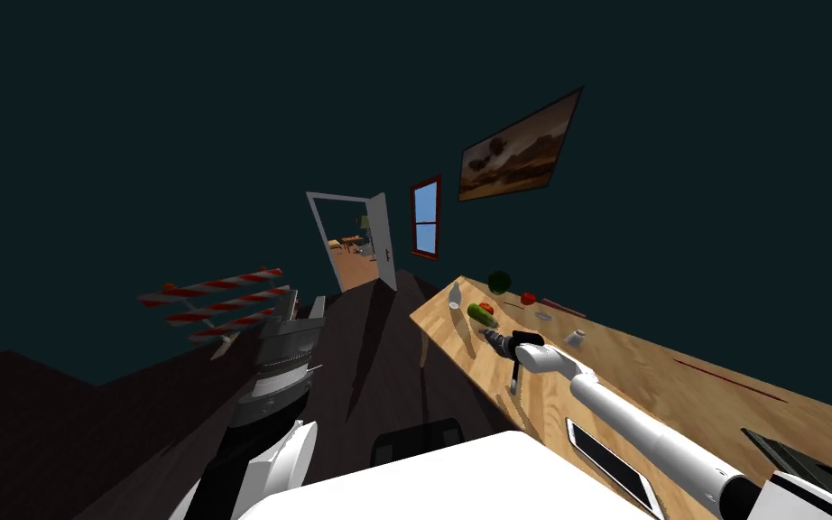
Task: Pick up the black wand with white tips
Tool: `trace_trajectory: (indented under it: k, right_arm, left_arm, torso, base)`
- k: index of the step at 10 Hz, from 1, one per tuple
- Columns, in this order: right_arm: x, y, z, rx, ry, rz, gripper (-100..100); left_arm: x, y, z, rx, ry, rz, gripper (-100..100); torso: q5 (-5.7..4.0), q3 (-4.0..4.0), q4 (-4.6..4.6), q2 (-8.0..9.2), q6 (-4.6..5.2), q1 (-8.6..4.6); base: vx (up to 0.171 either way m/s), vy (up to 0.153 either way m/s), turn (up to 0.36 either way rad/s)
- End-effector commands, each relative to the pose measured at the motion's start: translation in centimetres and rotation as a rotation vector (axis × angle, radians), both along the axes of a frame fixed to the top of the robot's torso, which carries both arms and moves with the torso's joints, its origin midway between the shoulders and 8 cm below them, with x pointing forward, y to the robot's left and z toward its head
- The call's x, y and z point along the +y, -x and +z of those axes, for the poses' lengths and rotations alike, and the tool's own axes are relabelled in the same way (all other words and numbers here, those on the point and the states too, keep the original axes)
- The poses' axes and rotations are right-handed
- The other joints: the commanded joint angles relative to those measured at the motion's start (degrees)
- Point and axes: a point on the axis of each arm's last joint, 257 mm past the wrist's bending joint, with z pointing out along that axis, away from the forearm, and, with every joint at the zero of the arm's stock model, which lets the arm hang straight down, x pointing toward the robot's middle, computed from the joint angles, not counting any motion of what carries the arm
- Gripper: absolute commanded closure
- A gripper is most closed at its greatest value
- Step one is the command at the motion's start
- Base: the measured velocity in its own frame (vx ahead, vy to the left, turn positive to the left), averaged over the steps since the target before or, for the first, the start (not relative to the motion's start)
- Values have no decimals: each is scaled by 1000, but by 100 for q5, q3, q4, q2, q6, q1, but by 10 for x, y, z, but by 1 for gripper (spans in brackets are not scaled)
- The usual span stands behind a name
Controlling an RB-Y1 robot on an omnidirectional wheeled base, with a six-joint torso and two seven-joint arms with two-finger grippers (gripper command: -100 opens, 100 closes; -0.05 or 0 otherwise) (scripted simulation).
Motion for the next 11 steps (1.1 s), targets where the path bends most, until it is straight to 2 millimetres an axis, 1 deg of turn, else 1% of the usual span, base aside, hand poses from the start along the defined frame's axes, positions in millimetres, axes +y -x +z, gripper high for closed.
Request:
trace_trajectory:
  k: [1,2,3,4,5,6,7,8,9,11]
  right_arm:
    - [-10,13,-7,52,8,-6,-100]
    - [-29,27,-17,112,22,-22,-100]
    - [-29,30,-19,127,21,-21,-100]
    - [-48,46,-27,186,34,-38,-100]
    - [-47,48,-28,198,33,-37,-100]
    - [-65,66,-35,261,44,-55,-100]
    - [-65,67,-36,266,43,-55,-100]
    - [-82,84,-41,324,52,-74,-100]
    - [-82,86,-41,330,51,-74,-100]
    - [-113,121,-48,438,61,-113,-100]
  left_arm:
    - [0,0,0,0,0,0,0]
    - [0,0,0,0,0,0,0]
    - [0,0,0,0,0,0,0]
    - [0,0,0,0,0,0,0]
    - [0,0,0,0,0,0,0]
    - [0,0,0,0,0,0,0]
    - [0,0,0,0,0,0,0]
    - [0,0,0,0,0,0,0]
    - [0,0,0,0,0,0,0]
    - [0,0,0,0,0,0,0]
  torso:
    - [0,0,0,0,0,0]
    - [0,1,0,2,5,0]
    - [0,2,1,3,3,-1]
    - [0,1,1,2,4,-1]
    - [1,1,1,2,2,-1]
    - [-1,2,0,4,7,-1]
    - [0,2,1,3,2,-3]
    - [-1,3,1,5,7,-1]
    - [0,2,1,3,2,-2]
    - [0,3,1,4,4,-2]
  base:
    - [2,-18,131]
    - [1,-17,185]
    - [2,-19,144]
    - [0,-19,217]
    - [0,-22,120]
    - [-4,-21,206]
    - [-3,-23,120]
    - [-4,-23,197]
    - [-3,-23,106]
    - [-6,-28,211]
